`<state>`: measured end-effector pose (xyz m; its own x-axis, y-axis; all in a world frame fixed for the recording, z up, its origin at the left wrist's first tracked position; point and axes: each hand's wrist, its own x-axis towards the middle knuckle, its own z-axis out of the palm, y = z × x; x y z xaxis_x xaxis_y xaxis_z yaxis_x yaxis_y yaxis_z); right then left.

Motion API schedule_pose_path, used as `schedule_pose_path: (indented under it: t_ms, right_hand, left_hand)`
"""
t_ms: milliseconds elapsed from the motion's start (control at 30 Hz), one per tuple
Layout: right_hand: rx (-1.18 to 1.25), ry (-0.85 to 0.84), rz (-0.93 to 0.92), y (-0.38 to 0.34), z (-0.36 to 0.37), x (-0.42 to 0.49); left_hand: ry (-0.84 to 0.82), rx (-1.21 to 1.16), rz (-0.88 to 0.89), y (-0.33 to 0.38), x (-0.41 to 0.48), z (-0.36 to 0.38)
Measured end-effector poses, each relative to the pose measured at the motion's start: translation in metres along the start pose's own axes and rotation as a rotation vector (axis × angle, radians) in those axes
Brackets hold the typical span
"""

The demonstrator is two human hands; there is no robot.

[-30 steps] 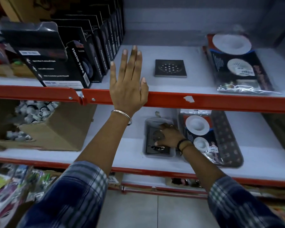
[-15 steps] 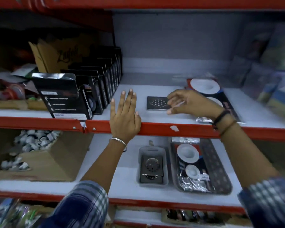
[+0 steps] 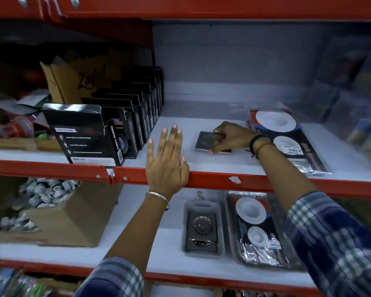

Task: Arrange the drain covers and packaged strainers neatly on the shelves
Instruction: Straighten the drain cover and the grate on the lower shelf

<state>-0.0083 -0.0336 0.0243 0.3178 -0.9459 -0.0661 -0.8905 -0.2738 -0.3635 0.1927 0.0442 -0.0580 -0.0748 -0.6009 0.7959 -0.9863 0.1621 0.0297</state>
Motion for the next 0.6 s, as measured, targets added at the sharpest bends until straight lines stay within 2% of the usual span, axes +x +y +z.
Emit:
schedule_pose_path:
  t_ms: [167,333,467,600]
  right_hand:
    - [0.006,0.133,-0.188,-0.022,-0.007,-0.079]
    - [0.012,-0.004,-0.318,-0.031,0.031,-0.150]
    - [-0.003,-0.173,-0.243,-0.018,0.089,-0.149]
    - [-0.036,-0.237,-0.124,0.004,0.153,-0.112]
  left_hand:
    - [-0.019,-0.003,-0.004,0.001,0.000,-0.003]
    - [-0.044,-0.007,-0.020,0.004,0.000,-0.006]
    - [-0.028,-0.017,-0.035,0.005,-0.002,-0.004]
    - [-0.006,-0.035,-0.027,0.004,-0.001,-0.003]
